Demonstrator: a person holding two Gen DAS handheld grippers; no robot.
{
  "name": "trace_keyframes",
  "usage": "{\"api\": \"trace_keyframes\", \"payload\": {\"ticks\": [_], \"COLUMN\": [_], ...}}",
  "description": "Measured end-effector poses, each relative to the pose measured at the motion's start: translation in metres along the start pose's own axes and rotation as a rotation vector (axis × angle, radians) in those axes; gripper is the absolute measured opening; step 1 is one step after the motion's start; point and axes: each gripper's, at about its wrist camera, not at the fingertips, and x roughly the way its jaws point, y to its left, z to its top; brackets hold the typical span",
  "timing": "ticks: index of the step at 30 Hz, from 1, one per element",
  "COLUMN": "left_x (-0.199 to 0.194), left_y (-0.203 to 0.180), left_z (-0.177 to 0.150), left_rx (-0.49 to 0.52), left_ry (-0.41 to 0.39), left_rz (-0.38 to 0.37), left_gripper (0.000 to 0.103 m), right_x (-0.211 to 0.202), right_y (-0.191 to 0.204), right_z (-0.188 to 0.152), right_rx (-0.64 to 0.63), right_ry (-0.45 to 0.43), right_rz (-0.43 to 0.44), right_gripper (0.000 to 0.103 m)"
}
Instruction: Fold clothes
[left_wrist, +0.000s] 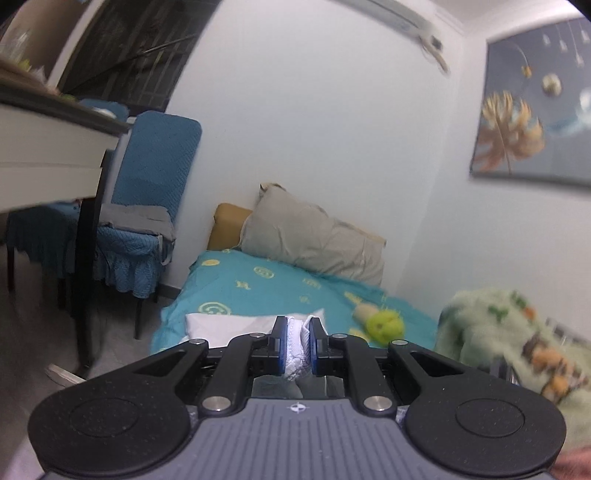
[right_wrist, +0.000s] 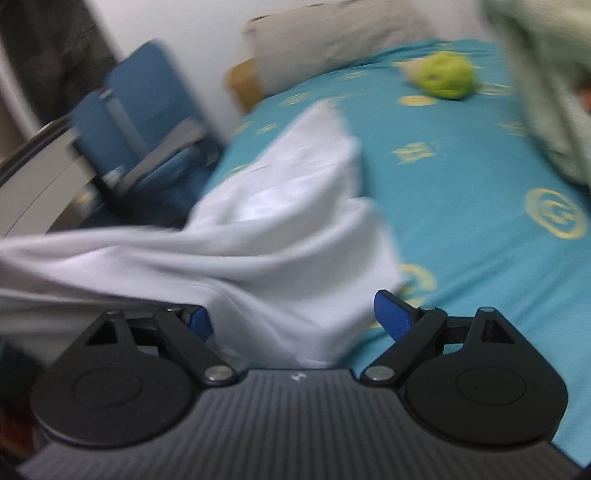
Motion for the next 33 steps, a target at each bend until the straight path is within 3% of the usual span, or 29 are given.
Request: {"api": "trace_keyframes", "payload": {"ticks": [3,6,10,12,15,19,21,22,23,25,27,29,33], "left_x": [0.001,0.001,0.001,0.000,-0.004,-0.005,-0.003,-0.002,0.000,0.006,0.013,0.019,0.036], "left_y": [0.000,-0.006,-0.017,-0.023,-0.022,-0.015,-0.012,-0.012,-0.011,-0.011,-0.010,-0.009,-0.006], "left_z": [0.003,0.001,-0.004,-0.007,-0.012,-0.012,-0.010,-0.009,-0.010,-0.013,-0.017,-0.022,-0.037], "left_rx": [-0.015,-0.004,0.035,0.044,0.034,0.000,-0.011,-0.016,-0.015,-0.001,0.015,0.034,0.050], "left_ry": [-0.016,-0.030,-0.046,-0.050,-0.048,-0.046,-0.046,-0.034,-0.019,0.019,0.051,0.081,0.189], "left_rz": [-0.010,-0.045,-0.085,-0.097,-0.105,-0.097,-0.087,-0.084,-0.075,-0.049,-0.022,0.002,0.021], "left_gripper": [0.012,0.013,0.013,0.013,0.013,0.013,0.013,0.012,0.013,0.013,0.013,0.013,0.014], "right_x": [-0.013,-0.037,-0.079,-0.091,-0.075,-0.023,-0.005,0.000,0.000,-0.017,-0.036,-0.051,-0.062], "right_y": [-0.017,-0.016,-0.013,-0.015,-0.015,-0.022,-0.029,-0.033,-0.037,-0.035,-0.030,-0.020,-0.012], "right_z": [0.009,0.014,0.018,0.019,0.021,0.016,0.008,0.005,0.004,0.007,0.011,0.013,0.013], "right_rx": [0.065,0.018,-0.038,-0.053,-0.097,-0.140,-0.139,-0.134,-0.121,-0.104,-0.101,-0.132,-0.164], "right_ry": [-0.024,-0.171,-0.448,-0.512,-0.439,-0.164,-0.066,-0.039,-0.048,-0.144,-0.253,-0.340,-0.383], "right_rz": [-0.049,-0.134,-0.205,-0.213,-0.254,-0.318,-0.351,-0.367,-0.374,-0.361,-0.333,-0.283,-0.233], "right_gripper": [0.089,0.089,0.089,0.089,0.089,0.088,0.075,0.074,0.073,0.054,0.028,0.018,0.014]}}
